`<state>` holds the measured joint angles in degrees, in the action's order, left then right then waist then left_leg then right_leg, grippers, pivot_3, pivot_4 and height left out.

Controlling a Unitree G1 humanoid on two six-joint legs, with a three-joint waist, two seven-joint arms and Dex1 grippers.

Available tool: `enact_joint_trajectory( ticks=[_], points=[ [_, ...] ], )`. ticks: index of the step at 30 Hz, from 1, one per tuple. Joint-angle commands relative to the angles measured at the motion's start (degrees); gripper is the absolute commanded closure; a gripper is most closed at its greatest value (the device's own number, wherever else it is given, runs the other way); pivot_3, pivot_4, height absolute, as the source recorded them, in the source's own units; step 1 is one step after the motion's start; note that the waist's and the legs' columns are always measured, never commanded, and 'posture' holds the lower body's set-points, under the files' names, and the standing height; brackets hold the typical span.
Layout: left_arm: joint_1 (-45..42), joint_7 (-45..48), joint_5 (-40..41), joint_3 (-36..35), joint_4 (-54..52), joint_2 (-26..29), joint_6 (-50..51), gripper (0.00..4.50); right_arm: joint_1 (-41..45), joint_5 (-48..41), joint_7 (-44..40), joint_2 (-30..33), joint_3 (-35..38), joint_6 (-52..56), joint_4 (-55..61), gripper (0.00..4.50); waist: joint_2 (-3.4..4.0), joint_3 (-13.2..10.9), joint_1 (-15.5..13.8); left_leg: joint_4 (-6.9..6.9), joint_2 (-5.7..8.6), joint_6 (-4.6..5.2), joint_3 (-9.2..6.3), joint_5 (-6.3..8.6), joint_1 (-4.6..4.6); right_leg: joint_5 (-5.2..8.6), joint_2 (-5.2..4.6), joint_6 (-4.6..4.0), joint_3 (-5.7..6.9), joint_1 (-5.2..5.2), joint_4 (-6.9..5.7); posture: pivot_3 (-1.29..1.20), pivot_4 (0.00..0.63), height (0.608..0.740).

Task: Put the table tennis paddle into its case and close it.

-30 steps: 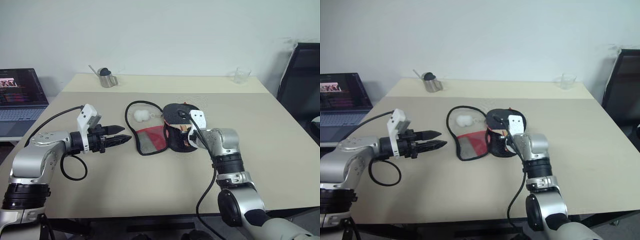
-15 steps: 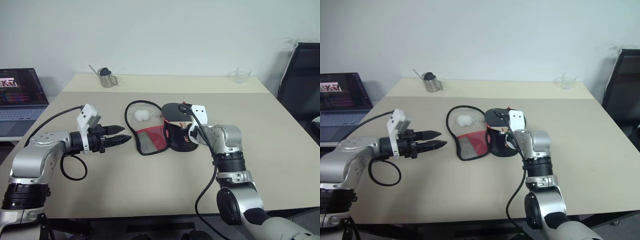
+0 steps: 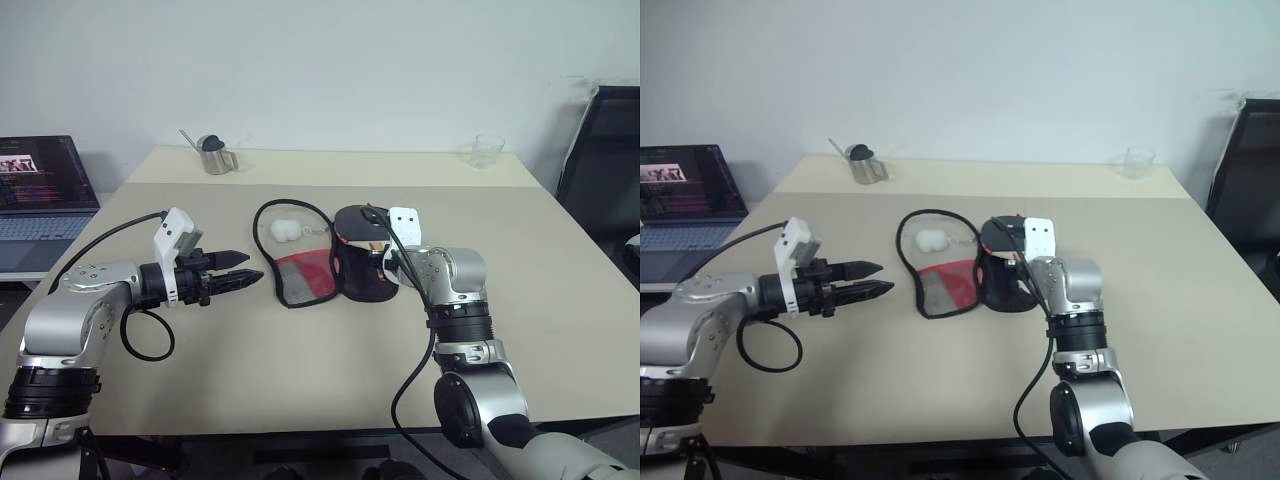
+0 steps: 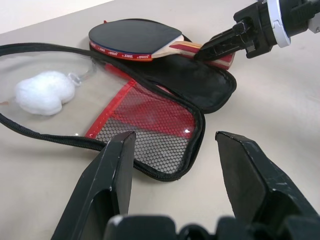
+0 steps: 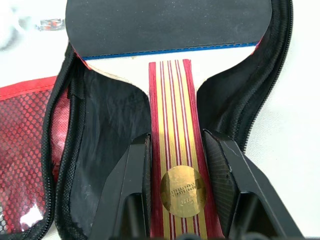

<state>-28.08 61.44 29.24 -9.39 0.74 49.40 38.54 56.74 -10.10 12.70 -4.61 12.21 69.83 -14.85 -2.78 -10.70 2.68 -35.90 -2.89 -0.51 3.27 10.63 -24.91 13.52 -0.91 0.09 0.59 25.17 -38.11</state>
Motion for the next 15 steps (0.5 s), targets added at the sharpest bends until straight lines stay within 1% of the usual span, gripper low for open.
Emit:
enact_joint_trajectory(
  ticks=[1,7,15],
  points=[
    [-0.9,0.0,0.8,-1.7,-1.0,1.0,-0.6,1.71,1.0,1.2,1.5,0.8,0.9,-1.5,3.1,3.28,0.00,0.0,0.0,0.00,0.00,0.00,0.00,0.00,0.00,0.00,0.00,0.00,0.00,0.00,0.00,0.00,0.150,0.740],
    [-1.1,-0.1,0.7,-1.6,-1.0,0.9,-0.6,1.71,0.1,1.2,1.6,-0.3,-0.4,-0.4,4.2,3.28,0.00,0.0,-0.2,0.00,0.00,0.00,0.00,0.00,0.00,0.00,0.00,0.00,0.01,0.00,0.00,0.00,0.150,0.740],
    [-0.8,-0.2,0.9,-1.8,-1.3,1.0,-0.3,1.71,-1.2,1.3,2.8,-3.0,0.0,2.7,6.3,3.28,0.00,0.0,-0.3,0.00,0.00,0.00,0.00,0.00,0.00,0.00,0.00,0.00,0.00,0.00,0.00,0.00,0.150,0.740]
  ],
)
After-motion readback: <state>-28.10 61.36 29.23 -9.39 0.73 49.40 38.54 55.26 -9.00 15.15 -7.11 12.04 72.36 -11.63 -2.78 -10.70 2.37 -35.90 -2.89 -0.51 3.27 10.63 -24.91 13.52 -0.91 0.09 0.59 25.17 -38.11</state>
